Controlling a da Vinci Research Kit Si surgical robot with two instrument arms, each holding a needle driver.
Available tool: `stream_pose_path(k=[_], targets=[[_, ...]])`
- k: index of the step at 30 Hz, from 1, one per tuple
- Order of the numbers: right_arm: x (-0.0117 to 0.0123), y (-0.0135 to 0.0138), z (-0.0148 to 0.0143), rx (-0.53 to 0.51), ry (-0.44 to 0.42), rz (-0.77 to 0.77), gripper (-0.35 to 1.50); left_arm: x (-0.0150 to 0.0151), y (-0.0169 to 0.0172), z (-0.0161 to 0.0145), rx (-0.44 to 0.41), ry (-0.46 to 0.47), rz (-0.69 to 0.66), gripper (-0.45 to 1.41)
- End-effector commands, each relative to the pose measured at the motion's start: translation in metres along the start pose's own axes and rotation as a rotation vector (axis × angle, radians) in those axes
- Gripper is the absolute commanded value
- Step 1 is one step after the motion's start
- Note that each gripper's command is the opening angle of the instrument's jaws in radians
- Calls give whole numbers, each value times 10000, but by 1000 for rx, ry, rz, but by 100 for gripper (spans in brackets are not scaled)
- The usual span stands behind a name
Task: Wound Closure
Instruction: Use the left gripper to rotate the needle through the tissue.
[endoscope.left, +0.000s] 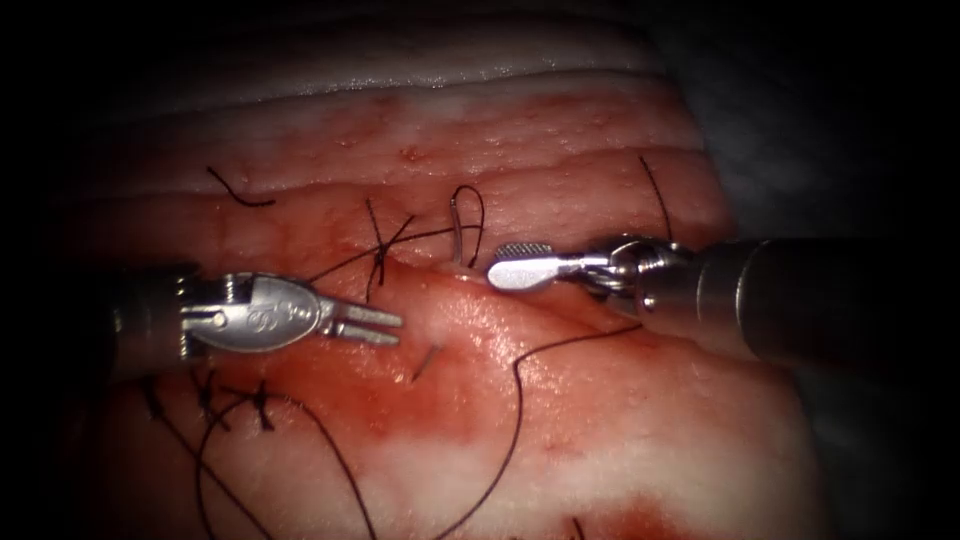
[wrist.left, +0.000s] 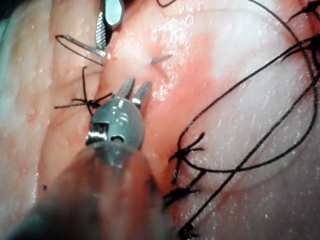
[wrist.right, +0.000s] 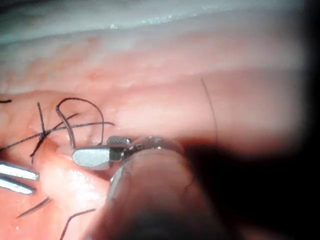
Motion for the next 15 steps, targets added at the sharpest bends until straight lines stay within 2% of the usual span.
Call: stream_pose_path(k=[1, 4, 9, 10, 15], targets=[[2, 6, 7, 3, 0, -9, 103, -3, -3, 8, -19, 22, 6, 20], [4, 9, 3, 4, -2, -10, 98, -3, 0, 11, -59, 66, 37, 42], [12, 16, -6, 0, -1, -10, 98, 0, 10, 17, -94, 98, 89, 54], [14, 17, -8, -5, 3, -10, 98, 1, 12, 18, -99, 102, 94, 62], [24, 24, -18, -21, 17, -8, 98, 8, 15, 28, -114, 119, 113, 59]])
